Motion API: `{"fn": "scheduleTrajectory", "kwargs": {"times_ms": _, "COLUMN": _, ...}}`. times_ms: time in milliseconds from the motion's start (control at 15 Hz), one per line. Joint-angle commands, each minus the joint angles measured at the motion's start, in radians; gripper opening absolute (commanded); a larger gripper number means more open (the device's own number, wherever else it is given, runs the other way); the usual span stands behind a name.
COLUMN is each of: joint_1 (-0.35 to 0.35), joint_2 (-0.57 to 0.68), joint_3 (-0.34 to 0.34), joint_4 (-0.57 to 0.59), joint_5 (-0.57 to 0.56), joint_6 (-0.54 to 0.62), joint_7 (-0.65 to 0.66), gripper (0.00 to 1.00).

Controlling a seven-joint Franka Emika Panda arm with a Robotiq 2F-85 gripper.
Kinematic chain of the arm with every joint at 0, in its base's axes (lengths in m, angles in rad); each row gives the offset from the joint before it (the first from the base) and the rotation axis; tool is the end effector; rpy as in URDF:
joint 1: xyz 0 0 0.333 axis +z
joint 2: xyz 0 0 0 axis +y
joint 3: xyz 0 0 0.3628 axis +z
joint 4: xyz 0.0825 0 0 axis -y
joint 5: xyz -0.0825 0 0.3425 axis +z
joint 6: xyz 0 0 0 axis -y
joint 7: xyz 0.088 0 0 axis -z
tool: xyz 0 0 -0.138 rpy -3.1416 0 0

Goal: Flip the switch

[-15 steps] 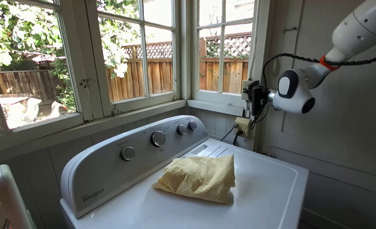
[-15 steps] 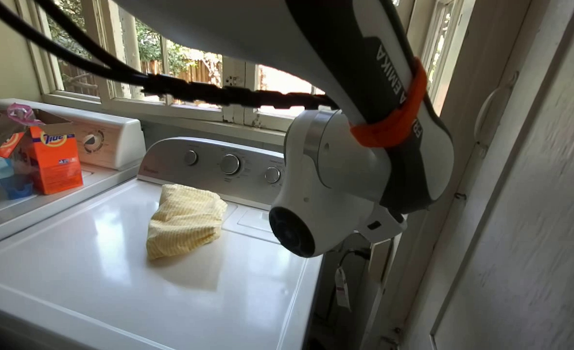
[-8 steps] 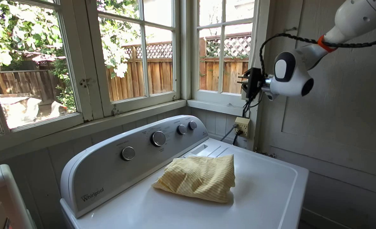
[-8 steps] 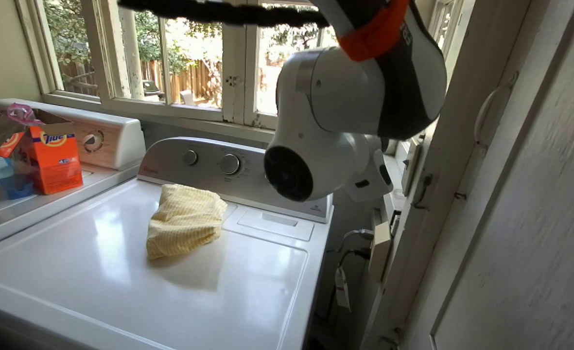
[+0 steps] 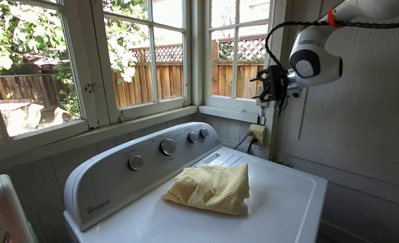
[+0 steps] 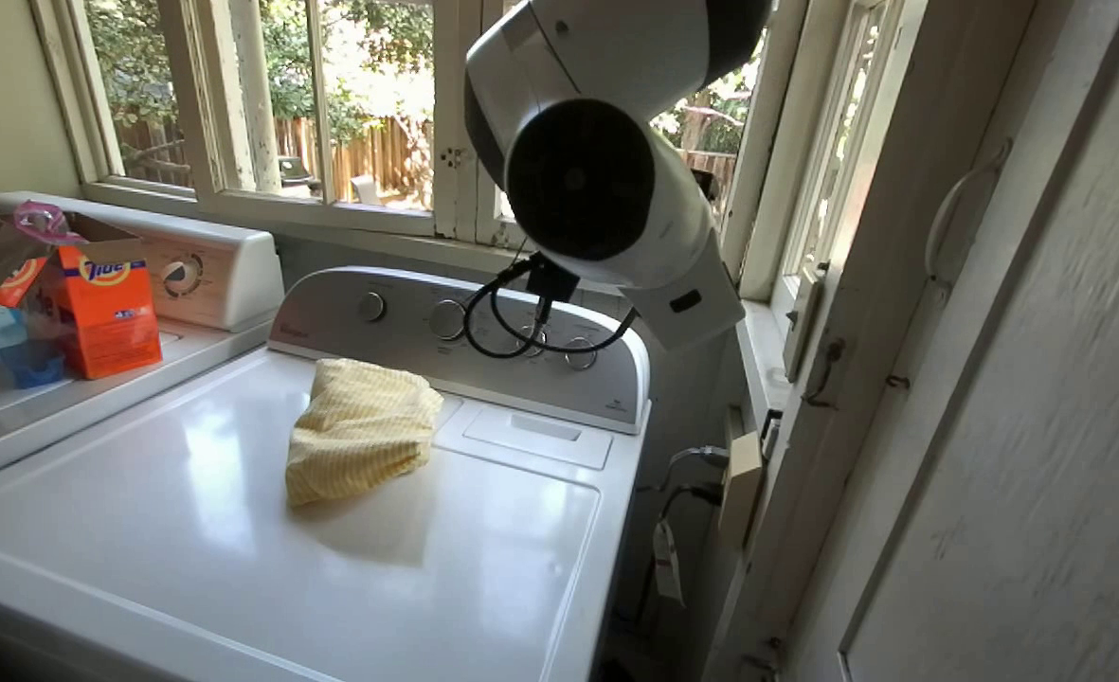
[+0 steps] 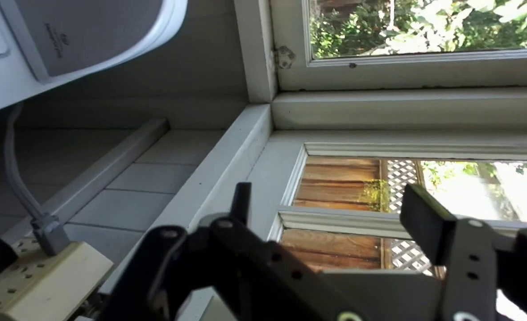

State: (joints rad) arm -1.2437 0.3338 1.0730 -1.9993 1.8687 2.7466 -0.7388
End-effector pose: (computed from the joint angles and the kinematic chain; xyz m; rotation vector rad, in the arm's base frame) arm 0.5767 -0.1767 0.4447 -1.5626 1.1794 -0.8127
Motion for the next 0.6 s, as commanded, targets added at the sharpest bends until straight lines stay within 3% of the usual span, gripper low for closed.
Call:
{"fn": "scheduleTrajectory", "kwargs": {"times_ms": 0, "joint_1": -0.067, "joint_2": -0.150, "joint_3": 0.007, "joint_4": -0.077, "joint_5": -0.278, "joint_6": -0.053, "joint_7": 0.225, "gripper": 1.00}}
{"fn": "scheduleTrajectory", "kwargs": {"times_ms": 67, "joint_1": 0.078, "joint_2": -0.249, "joint_3": -0.197, "joint_4": -0.065, "joint_5": -0.271, "joint_6": -0.143, "joint_7": 0.242, "gripper": 1.00}}
{"fn": "scheduleTrajectory", "kwargs": {"times_ms": 133, "joint_1": -0.065, "joint_2": -0.197, "joint_3": -0.047, "joint_4": -0.048, "joint_5": -0.346, "joint_6": -0.102, "joint_7": 0.200, "gripper": 1.00}}
{"fn": "scheduleTrajectory", "kwargs": {"times_ms": 200, "joint_1": 0.099, "joint_2": -0.276, "joint_3": -0.269, "joint_4": -0.040, "joint_5": -0.348, "joint_6": -0.194, "joint_7": 0.200, "gripper": 1.00}}
{"fn": "scheduleTrajectory", "kwargs": {"times_ms": 267, "joint_1": 0.113, "joint_2": -0.294, "joint_3": -0.308, "joint_4": -0.034, "joint_5": -0.388, "joint_6": -0.224, "joint_7": 0.208, "gripper": 1.00}}
{"fn": "scheduleTrajectory", "kwargs": {"times_ms": 533, "joint_1": 0.328, "joint_2": -0.353, "joint_3": -0.614, "joint_4": -0.038, "joint_5": -0.586, "joint_6": -0.306, "joint_7": 0.221, "gripper": 1.00}}
